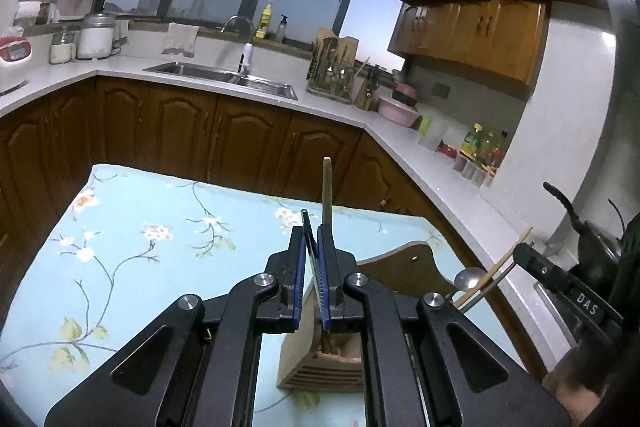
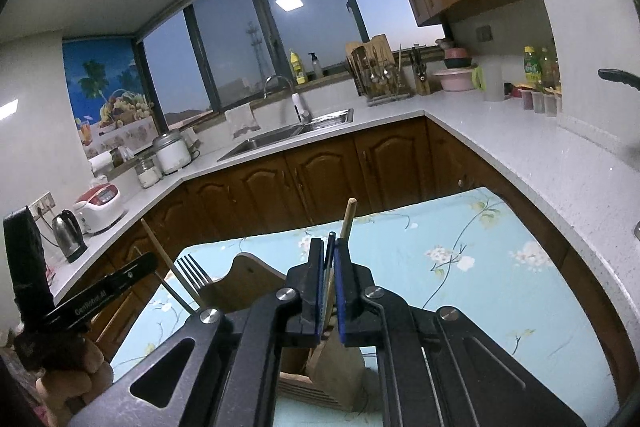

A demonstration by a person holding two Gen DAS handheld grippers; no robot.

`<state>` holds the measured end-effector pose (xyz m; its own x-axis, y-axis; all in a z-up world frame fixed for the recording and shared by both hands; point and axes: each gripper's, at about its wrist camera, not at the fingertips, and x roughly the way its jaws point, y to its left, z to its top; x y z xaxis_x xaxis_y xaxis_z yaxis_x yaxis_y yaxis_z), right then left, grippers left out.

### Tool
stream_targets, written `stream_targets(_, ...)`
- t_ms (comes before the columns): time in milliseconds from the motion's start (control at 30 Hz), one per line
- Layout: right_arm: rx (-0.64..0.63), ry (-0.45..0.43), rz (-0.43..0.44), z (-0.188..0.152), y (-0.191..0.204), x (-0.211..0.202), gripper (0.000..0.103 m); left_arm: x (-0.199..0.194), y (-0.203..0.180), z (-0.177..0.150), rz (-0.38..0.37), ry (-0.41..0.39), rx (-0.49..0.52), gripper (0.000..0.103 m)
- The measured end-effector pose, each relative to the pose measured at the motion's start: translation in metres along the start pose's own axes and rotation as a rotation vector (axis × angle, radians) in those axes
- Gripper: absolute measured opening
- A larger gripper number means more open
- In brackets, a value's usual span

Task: Organize utensils
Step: 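Lower both metal chopsticks into the holder and open both tools, then move both tools back down to the chopsticks on the cloth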

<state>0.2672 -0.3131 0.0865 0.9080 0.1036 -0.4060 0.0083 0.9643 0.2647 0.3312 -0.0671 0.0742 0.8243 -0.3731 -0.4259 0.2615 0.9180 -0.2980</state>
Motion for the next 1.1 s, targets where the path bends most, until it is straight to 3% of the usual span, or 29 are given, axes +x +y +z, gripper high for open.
stream_targets(67, 0.001, 0.005, 0.005, 0.0, 0.0, 0.001, 0.01, 0.001, 0.001, 0.001, 0.004, 0.009, 0.002, 0.006)
stream_targets(133, 0.004, 0.005, 0.006, 0.001, -0.001, 0.0, 0.011, -0.003, 0.002, 0.003, -0.009, 0.022, -0.003, 0.013)
stream_targets(200, 0.013, -0.003, 0.018, 0.003, -0.001, -0.004, 0.019, -0.011, 0.003, 0.002, -0.001, 0.02, -0.01, 0.045)
stream_targets(267, 0.023, -0.026, 0.032, 0.004, -0.002, -0.014, 0.039, -0.023, 0.004, -0.001, 0.006, 0.0, -0.021, 0.054)
stream_targets(367, 0.021, -0.072, 0.031, 0.004, -0.001, -0.035, 0.068, -0.039, 0.008, -0.005, 0.02, 0.008, -0.05, 0.077)
stream_targets(433, 0.036, -0.093, 0.047, 0.002, -0.003, -0.049, 0.088, -0.052, 0.011, -0.01, 0.008, -0.008, -0.062, 0.08)
stream_targets(467, 0.044, -0.108, 0.061, -0.001, -0.004, -0.058, 0.093, -0.059, 0.012, -0.013, 0.008, -0.011, -0.062, 0.084)
stream_targets(733, 0.03, -0.142, 0.033, -0.043, -0.012, -0.121, 0.093, -0.109, 0.024, -0.063, 0.049, 0.018, -0.043, 0.088)
stream_targets(1100, 0.048, -0.017, -0.032, -0.101, -0.026, -0.148, 0.093, -0.139, 0.041, -0.12, 0.072, 0.097, -0.091, 0.088)
